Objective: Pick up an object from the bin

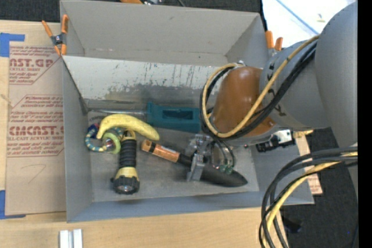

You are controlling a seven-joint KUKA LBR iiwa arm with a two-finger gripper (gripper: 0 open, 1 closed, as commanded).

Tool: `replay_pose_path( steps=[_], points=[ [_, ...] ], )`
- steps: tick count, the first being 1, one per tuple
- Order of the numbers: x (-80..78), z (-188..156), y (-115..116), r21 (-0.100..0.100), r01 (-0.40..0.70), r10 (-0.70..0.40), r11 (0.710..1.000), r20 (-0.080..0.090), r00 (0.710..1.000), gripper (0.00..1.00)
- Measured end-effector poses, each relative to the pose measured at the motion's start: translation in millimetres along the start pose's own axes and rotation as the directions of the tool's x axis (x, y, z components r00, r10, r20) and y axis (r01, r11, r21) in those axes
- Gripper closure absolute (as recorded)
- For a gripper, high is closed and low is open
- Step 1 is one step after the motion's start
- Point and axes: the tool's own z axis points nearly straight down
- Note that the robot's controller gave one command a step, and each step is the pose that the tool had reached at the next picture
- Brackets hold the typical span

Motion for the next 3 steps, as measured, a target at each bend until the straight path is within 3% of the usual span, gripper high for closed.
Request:
replay_pose_path(
  steps=[3],
  points=[
    [1.0, -85.0, 1.2, -0.001, 0.001, -0.001, 1.0, -0.003, 1.0, 1.0]
  ],
)
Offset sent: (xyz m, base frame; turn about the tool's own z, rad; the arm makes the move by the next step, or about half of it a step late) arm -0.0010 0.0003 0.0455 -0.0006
